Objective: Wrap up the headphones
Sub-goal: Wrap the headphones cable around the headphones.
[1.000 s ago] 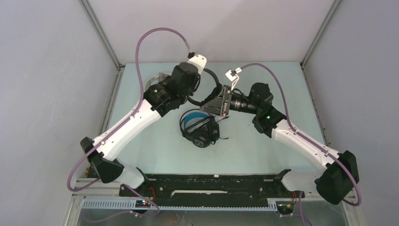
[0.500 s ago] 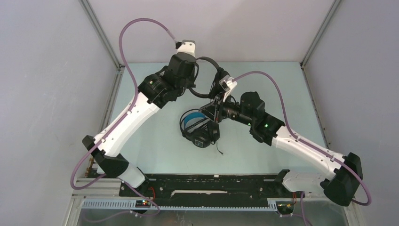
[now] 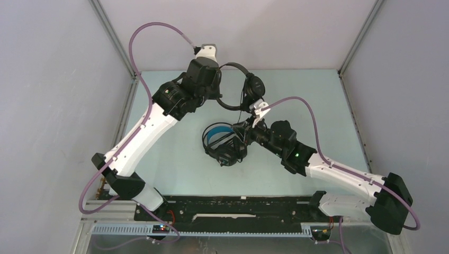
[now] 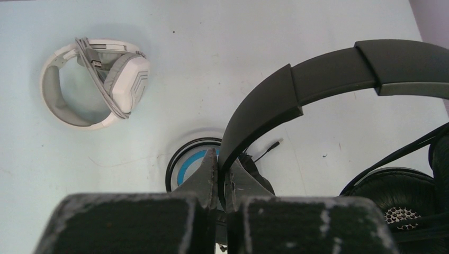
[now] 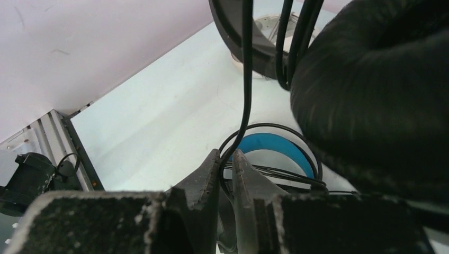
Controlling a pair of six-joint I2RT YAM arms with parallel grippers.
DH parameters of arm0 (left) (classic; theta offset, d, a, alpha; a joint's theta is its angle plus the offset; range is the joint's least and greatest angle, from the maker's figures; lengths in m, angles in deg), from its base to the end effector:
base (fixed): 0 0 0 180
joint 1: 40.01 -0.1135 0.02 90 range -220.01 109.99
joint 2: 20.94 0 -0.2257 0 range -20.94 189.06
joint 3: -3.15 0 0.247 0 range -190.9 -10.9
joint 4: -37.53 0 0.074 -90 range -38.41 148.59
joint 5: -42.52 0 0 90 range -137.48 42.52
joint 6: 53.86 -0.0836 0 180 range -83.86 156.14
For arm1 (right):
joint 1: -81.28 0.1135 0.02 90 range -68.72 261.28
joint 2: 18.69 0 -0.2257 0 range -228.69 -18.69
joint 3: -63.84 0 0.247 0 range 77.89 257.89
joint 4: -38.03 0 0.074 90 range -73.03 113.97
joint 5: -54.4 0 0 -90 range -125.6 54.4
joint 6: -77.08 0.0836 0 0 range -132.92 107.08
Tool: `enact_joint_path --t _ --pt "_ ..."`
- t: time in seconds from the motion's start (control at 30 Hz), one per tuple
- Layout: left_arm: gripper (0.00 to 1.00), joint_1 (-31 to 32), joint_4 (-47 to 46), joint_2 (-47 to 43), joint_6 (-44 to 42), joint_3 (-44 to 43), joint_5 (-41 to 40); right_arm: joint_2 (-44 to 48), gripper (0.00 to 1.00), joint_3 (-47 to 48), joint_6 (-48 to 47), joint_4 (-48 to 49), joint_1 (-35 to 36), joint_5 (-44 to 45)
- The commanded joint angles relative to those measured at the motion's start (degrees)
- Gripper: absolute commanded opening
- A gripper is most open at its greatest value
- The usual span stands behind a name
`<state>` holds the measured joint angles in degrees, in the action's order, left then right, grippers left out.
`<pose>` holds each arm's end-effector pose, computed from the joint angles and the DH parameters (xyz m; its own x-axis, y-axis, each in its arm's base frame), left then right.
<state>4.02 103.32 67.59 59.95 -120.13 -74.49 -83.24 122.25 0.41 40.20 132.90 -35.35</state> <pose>0.2740 -0.2121 0.4034 -0.4762 -0.0399 -0.8784 0.1609 0.9781 -0.1317 0.2026 0.2552 0.2800 -0.2219 0.0911 -0.9708 -0.7502 0.6200 0.2297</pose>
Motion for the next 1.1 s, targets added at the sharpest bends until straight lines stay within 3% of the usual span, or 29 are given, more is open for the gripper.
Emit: enact_joint_path --t 0.0,0.73,1.07 --pt "0.0 -0.4 -2.2 -2.2 3.4 -4.3 2.0 1.4 0.17 -2.6 -3.0 10.3 1.4 2.9" --pt "0.0 -0.7 -2.4 -4.0 5.4 -7.9 7.3 -2.3 0.32 -11.8 -0.7 24.3 1.8 1.9" --pt "0.0 -0.9 -2.4 -4.0 6.7 -10.7 9.7 -7.6 0.34 -13.9 2.1 32.3 0.8 -5.2"
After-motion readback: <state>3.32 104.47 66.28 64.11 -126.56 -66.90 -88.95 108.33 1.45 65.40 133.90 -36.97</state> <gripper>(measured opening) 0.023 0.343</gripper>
